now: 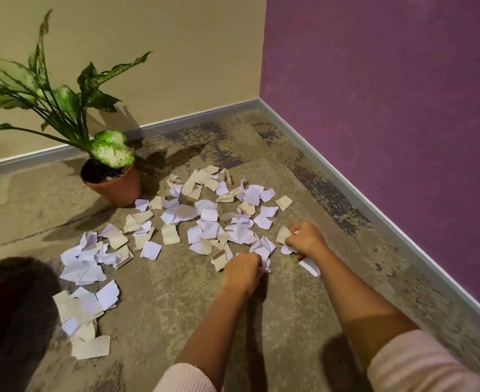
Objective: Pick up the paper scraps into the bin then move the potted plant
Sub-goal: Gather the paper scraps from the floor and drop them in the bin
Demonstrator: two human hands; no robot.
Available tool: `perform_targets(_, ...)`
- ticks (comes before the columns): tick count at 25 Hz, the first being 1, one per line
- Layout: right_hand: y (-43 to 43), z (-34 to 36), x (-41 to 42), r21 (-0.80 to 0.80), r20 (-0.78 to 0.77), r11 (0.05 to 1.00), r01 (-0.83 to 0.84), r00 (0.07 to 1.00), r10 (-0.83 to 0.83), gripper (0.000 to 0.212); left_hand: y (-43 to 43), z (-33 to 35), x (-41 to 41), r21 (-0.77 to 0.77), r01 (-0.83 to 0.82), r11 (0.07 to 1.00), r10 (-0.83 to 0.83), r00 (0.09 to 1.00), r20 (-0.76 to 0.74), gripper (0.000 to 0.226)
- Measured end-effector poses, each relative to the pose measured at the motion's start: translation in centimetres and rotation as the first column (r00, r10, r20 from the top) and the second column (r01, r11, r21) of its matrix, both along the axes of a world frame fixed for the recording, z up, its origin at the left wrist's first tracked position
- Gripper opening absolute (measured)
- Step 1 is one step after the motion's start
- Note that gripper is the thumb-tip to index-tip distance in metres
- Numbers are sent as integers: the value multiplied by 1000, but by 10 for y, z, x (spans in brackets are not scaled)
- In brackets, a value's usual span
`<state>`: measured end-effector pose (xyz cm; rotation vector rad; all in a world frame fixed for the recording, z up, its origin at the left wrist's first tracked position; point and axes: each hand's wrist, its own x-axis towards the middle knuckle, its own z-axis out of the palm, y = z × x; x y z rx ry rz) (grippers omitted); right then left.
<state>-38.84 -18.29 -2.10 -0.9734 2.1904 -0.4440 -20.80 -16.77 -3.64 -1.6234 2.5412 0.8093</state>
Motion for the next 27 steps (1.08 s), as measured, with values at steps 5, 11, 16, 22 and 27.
perform_targets(5, 14, 5, -13, 74, 215, 994, 76, 972, -90, 24, -7, 12, 30, -133, -41, 990, 52, 995, 80, 20)
perform_targets(11, 30, 13, -23, 273, 194, 951, -147, 976, 95, 28, -12, 11, 16, -184, 137, 973, -100, 975, 197, 27)
perform_targets(16, 46, -3, -15, 326, -162, 937, -125, 969, 185, 67, -10, 4, 13, -93, 114, 989, -103, 989, 108, 21)
perform_targets(22, 41, -3, -7, 203, -114, 968, -149, 978, 174, 48, -6, 9, 11, -57, 71, 996, -65, 992, 106, 21)
perform_targets(27, 26, -5, -4, -1, -150, 998, -70, 986, 69, 35, -2, 8, 24, -82, -92, 992, 89, 995, -40, 28)
